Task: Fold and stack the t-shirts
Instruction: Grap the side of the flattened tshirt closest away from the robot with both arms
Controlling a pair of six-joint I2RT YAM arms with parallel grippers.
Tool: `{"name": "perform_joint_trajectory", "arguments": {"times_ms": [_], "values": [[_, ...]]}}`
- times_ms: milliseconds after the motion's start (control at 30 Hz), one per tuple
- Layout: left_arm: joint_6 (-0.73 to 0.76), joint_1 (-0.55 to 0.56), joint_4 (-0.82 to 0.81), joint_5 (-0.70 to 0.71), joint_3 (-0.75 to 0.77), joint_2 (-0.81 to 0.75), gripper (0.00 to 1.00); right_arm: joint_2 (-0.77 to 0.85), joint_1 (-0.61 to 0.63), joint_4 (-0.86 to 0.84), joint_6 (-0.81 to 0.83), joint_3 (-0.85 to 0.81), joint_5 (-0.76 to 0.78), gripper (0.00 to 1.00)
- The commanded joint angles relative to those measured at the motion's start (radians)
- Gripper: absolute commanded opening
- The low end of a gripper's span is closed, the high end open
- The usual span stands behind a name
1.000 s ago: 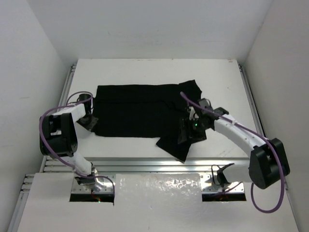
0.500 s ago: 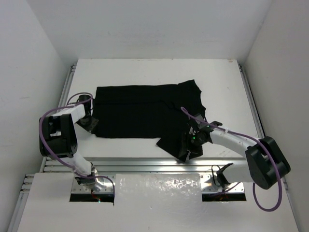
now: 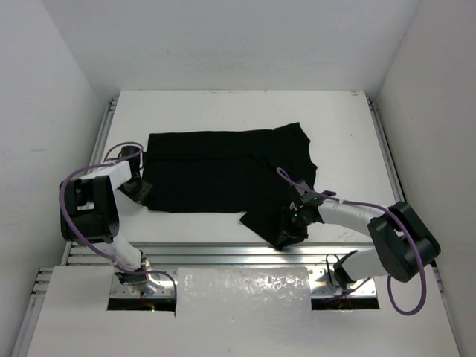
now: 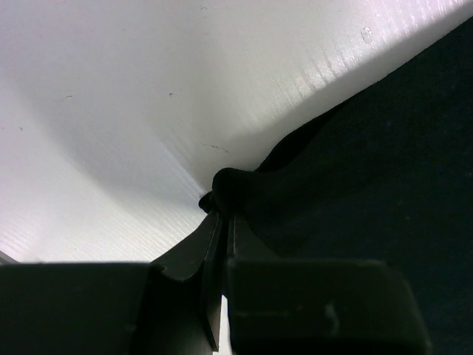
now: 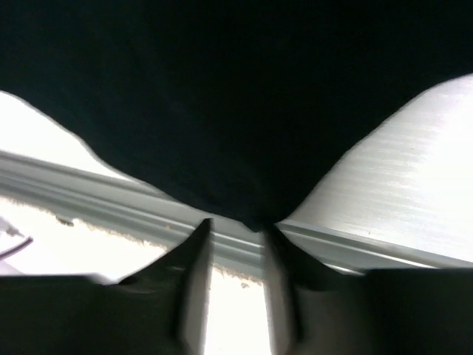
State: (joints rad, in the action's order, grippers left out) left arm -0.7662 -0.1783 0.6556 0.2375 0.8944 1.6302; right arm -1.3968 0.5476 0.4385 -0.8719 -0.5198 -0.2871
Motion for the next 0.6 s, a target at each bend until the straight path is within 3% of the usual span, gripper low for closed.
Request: {"name": "perform_joint_trajectory", "arguments": {"times_ms": [0,67,167,233,567], "values": [[0.015,-0.006,-0.013,-0.023,-0.017,-0.038,0.0,-0.002,0.018,-0.04,-0.022,0.009,0.046,0.3],[0.016,-0.006,-0.016,-0.026,-0.018,-0.039,0.0,0.004,0.022,-0.031,-0.033,0.009,0.071,0.28],[0.022,-0.004,-0.024,-0.035,-0.022,-0.043,0.0,0.022,0.028,-0.03,-0.05,0.024,0.1,0.14],[0.024,-0.006,-0.03,-0.04,-0.025,-0.044,0.0,0.038,0.029,-0.04,-0.068,0.044,0.117,0.0],[0.059,-0.004,-0.001,-0.053,-0.003,-0.107,0.0,0.274,0.034,0.091,-0.11,-0.017,0.201,0.0]]}}
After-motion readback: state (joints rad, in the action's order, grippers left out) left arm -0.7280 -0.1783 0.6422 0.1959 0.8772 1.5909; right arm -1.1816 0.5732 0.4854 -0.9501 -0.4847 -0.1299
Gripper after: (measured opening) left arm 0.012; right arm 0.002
